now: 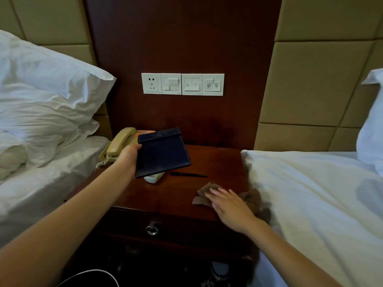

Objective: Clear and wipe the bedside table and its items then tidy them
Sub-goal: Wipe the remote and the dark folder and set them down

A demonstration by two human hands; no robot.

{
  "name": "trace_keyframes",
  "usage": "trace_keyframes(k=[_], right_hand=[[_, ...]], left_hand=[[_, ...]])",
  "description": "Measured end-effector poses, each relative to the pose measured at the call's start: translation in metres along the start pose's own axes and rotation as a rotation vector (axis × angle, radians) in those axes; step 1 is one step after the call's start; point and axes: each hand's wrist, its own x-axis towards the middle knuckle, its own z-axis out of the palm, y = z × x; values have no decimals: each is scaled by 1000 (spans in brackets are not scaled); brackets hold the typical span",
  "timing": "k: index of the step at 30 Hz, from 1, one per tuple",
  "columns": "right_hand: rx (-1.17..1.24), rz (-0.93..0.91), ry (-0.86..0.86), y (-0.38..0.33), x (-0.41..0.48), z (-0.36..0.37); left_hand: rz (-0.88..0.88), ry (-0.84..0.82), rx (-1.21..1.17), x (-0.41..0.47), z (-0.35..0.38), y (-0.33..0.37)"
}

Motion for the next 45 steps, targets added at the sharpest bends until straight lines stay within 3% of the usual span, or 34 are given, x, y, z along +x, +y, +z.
trace_keyframes(k=[9, 15, 22, 26, 32, 38, 41, 45], right_hand=[[-39, 102, 32, 1, -14, 9], [30, 6, 2, -81, 18, 19], [66, -200, -11, -167, 77, 39], [115, -262, -18, -128, 63, 27], [57, -121, 39, -24, 21, 6], [7, 113, 84, 40, 20, -4], [21, 206, 76, 53, 32, -9], [25, 302, 83, 64, 47, -9]], left_hand=[[94, 80, -45, 9, -51, 13], [148, 144, -84, 24, -91, 27], [84, 97, -25, 33, -70, 15], [26, -10, 12, 36, -42, -2], [-156, -199, 148, 26, 5, -49], [-237, -127, 202, 36, 36, -76], [-208, -198, 298, 41, 42, -82], [114, -359, 668, 51, 39, -82]])
